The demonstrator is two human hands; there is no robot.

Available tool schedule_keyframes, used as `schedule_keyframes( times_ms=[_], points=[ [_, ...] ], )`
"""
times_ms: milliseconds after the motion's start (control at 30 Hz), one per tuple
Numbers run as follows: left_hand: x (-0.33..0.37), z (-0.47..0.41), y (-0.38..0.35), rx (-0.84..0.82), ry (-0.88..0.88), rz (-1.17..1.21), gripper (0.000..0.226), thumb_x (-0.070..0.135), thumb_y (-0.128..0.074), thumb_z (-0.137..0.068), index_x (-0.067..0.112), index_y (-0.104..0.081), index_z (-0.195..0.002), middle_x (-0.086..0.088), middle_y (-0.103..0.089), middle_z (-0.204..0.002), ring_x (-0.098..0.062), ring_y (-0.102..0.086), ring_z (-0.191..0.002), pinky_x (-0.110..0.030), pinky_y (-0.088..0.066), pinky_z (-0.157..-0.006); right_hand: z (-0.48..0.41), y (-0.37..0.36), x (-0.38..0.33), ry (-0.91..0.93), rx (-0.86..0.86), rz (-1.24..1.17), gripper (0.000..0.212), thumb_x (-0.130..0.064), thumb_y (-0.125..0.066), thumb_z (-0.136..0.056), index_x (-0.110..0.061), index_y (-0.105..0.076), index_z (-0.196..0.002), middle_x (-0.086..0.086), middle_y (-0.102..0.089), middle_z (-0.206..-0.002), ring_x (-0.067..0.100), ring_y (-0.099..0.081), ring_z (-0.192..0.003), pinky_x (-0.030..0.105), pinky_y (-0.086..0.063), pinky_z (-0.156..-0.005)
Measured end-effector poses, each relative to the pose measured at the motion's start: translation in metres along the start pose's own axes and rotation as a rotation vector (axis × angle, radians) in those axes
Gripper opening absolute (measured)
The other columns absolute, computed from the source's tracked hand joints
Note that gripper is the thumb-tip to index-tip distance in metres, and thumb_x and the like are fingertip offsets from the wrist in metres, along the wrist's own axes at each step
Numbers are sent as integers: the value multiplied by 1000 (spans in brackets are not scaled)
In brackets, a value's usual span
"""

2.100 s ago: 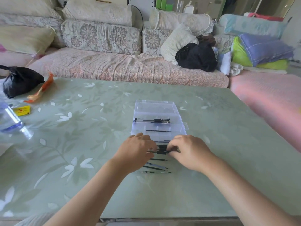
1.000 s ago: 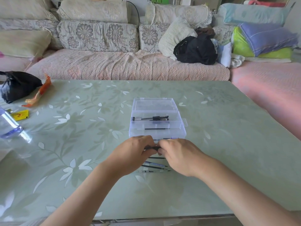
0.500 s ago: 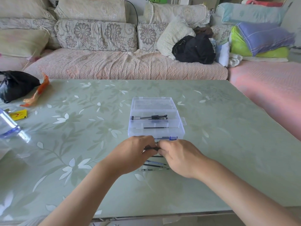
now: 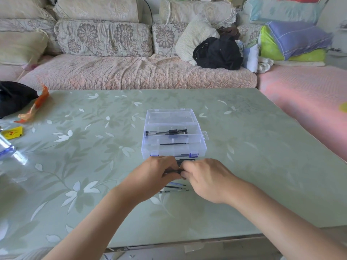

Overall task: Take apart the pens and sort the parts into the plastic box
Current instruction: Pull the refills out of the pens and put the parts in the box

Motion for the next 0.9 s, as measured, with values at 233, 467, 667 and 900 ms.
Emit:
schedule_keyframes(
  times_ms=[233,467,667,900],
  points=[
    [-6,0,6,10,12,-41,13,36,-68,-87,28,-59,-82,13,-56,-69,-9,-51,-63,-22,-41,-56,-3,-1,4,14,1,-110,29,-47,-38,-99,-25,-56,-104,-5,-63,-85,22,-54,-80,36,-46,-72],
    [-33,-2,12,-36,155,-131,6,38,-66,-88,35,-61,-88,19,-62,-80,-4,-58,-70,-21,-46,-59,4,-7,37,-110,-68,-190,27,-22,-37,-97,-28,-56,-115,-14,-54,-110,10,-51,-97,25,-40,-83],
    [-37,-1,18,-30,173,-154,4,37,-64,-89,34,-62,-90,17,-64,-81,-4,-58,-68,-18,-44,-58,6,-12,53,-104,-53,-206,23,-22,-52,-97,-32,-66,-111,-13,-48,-100,-1,-48,-80,18,-35,-74],
    [-30,0,8,-56,147,-173,6,39,-63,-90,36,-62,-95,19,-62,-83,-6,-59,-70,-25,-50,-66,2,-8,54,-72,-7,-112,35,-27,-65,-88,-36,-61,-121,-18,-59,-97,1,-41,-82,16,-30,-71]
  ],
)
Point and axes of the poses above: each hand's wrist, its own z-axis away from the middle knuckle, its own y-axis out of the back of the hand, x = y × z, the point moved 9 cm from there along -z, towards the middle knuckle
